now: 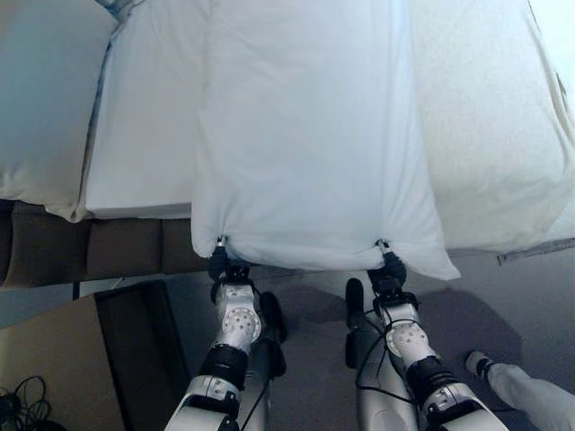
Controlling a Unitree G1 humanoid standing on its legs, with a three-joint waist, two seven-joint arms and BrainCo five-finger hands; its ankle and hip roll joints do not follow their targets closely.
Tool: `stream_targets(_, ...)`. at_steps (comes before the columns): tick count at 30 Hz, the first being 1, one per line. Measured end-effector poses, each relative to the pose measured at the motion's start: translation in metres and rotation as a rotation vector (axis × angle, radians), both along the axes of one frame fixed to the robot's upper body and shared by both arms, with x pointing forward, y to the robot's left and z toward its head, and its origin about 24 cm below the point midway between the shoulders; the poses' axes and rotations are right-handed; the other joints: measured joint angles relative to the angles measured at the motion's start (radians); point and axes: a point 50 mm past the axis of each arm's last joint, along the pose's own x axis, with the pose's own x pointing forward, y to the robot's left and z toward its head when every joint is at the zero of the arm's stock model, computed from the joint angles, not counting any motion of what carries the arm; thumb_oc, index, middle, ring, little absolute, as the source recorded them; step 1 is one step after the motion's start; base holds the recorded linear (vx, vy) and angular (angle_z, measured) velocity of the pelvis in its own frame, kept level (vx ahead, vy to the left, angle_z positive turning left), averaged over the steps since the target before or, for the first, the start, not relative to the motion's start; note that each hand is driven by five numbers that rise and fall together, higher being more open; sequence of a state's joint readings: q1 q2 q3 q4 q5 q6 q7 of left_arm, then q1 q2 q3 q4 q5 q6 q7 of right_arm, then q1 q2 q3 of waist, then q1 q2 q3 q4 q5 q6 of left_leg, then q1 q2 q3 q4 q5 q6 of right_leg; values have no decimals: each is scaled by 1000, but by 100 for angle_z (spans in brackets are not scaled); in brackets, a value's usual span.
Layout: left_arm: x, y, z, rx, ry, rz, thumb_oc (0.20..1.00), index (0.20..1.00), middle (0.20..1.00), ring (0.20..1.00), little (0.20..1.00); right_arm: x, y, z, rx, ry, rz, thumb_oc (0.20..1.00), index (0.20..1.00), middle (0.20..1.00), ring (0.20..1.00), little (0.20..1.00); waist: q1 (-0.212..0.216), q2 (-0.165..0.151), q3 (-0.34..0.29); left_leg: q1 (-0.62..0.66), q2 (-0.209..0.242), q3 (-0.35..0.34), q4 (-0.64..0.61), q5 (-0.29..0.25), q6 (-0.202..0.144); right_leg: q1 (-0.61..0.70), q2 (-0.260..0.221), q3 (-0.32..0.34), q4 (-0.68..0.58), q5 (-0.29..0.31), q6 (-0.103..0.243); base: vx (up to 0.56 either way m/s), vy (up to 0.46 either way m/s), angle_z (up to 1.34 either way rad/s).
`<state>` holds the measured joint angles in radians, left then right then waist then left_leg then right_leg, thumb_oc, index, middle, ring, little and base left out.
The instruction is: Make the bed
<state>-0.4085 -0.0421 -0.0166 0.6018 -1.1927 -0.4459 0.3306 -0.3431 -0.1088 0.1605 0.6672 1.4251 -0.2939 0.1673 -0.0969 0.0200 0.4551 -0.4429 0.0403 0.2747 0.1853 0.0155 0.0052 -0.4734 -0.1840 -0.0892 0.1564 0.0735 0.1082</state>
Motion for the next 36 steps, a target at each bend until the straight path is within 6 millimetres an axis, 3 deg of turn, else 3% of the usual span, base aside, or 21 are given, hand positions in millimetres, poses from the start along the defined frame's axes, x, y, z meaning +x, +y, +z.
stream_targets(4, 1, -4, -30, 53, 154, -63, 200, 200, 200, 200, 200, -2, -12, -25, -62, 141, -30, 200, 200, 200, 200, 200, -2, 0, 1, 36, 7, -4, -42, 13, -13, 32, 12, -12, -19, -5, -7, 8, -61, 4)
stream_targets(14, 5, 5, -44, 82, 287, -91, 200, 200, 200, 200, 200, 2, -10, -36, -168, 275, 5, 200, 200, 200, 200, 200, -9, 0, -1, 54, 14, -6, -58, 17, -19, 45, 22, -18, -21, -15, -14, 6, -35, 0)
stream_targets(15, 5, 5, -44, 81, 293, -100, 200, 200, 200, 200, 200, 3, -10, -36, -173, 279, 8, 272, 272, 272, 272, 272, -11, 0, -1, 54, 14, -6, -58, 17, -19, 45, 22, -18, -21, -15, -14, 0, 0, 0)
stream_targets(16, 5, 5, -44, 79, 296, -106, 200, 200, 200, 200, 200, 3, -11, -36, -179, 286, 15, 476, 476, 476, 476, 476, -10, 0, -2, 54, 14, -6, -59, 18, -20, 45, 22, -18, -21, -15, -14, 0, 0, 0)
stream_targets(17, 5, 5, -45, 77, 303, -110, 564, 564, 564, 564, 564, 1, -12, -39, -185, 308, 22, 1000, 1000, 1000, 1000, 1000, -10, 1, -7, 54, 14, -6, -59, 18, -20, 46, 22, -19, -21, -15, -15, 0, 0, 0)
stream_targets(18, 4, 6, -46, 76, 313, -109, 878, 878, 878, 878, 878, -1, -13, -42, -189, 329, 25, 1000, 1000, 1000, 1000, 1000, -11, 1, -11, 54, 14, -7, -59, 18, -20, 46, 22, -20, -21, -15, -15, 0, 0, 0)
stream_targets(19, 2, 8, -50, 71, 339, -105, 1000, 1000, 1000, 1000, 1000, -5, -14, -49, -192, 372, 29, 1000, 1000, 1000, 1000, 1000, -12, 0, -17, 54, 14, -7, -59, 18, -20, 46, 22, -20, -21, -15, -14, 0, 0, 0)
stream_targets(24, -10, 11, -65, 45, 427, -89, 1000, 1000, 1000, 1000, 1000, -29, -24, -73, -202, 508, 15, 1000, 1000, 1000, 1000, 1000, -12, 0, -19, 54, 14, -12, -61, 22, -22, 46, 22, -23, -21, -15, -15, 3, -5, 1)
stream_targets(28, -28, 10, -83, 3, 489, -71, 1000, 1000, 1000, 1000, 1000, -60, -33, -98, -200, 628, 3, 1000, 1000, 1000, 1000, 1000, -13, 0, -19, 54, 12, -25, -79, 39, -24, 46, 24, -29, -21, -14, -16, 12, -22, 7)
stream_targets(34, -48, 0, -99, 23, 515, -130, 1000, 1000, 1000, 1000, 1000, -74, -32, -106, -201, 646, 20, 1000, 1000, 1000, 1000, 1000, -14, 1, -43, 55, 9, -31, -117, 73, -25, 36, 26, -37, -21, -13, -18, -2, -23, 5)
stream_targets(36, -54, -14, -100, 35, 493, -182, 1000, 1000, 1000, 1000, 1000, -74, -25, -106, -161, 619, 27, 1000, 1000, 1000, 1000, 1000, -13, 1, -49, 54, 10, -32, -127, 78, -26, 30, 27, -39, -18, -13, -17, 0, 0, 0)
